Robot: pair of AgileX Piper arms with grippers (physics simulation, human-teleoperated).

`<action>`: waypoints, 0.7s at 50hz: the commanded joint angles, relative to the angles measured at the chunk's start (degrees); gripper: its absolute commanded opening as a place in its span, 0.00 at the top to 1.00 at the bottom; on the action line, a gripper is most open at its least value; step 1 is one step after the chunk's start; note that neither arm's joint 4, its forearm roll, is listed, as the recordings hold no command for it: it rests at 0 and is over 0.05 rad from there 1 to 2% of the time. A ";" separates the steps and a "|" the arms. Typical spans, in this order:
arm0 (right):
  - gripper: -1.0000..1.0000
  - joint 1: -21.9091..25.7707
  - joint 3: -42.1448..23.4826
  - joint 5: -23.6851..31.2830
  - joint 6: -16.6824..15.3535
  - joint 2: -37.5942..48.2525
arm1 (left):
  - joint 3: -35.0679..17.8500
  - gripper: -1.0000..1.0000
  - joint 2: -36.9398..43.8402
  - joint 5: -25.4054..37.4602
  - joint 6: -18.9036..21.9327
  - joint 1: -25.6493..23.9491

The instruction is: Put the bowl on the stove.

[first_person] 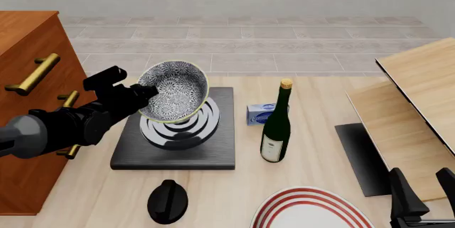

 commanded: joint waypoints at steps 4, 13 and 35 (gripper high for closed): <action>0.00 0.00 0.00 0.00 -0.01 0.00 | -0.13 1.00 1.58 -1.53 0.21 -0.08; 0.00 0.00 0.00 0.00 -0.01 -0.01 | -0.04 1.00 2.99 -2.62 0.01 -0.14; 0.00 0.00 0.00 0.00 -0.01 0.00 | -0.62 1.00 5.35 -3.69 0.04 -0.27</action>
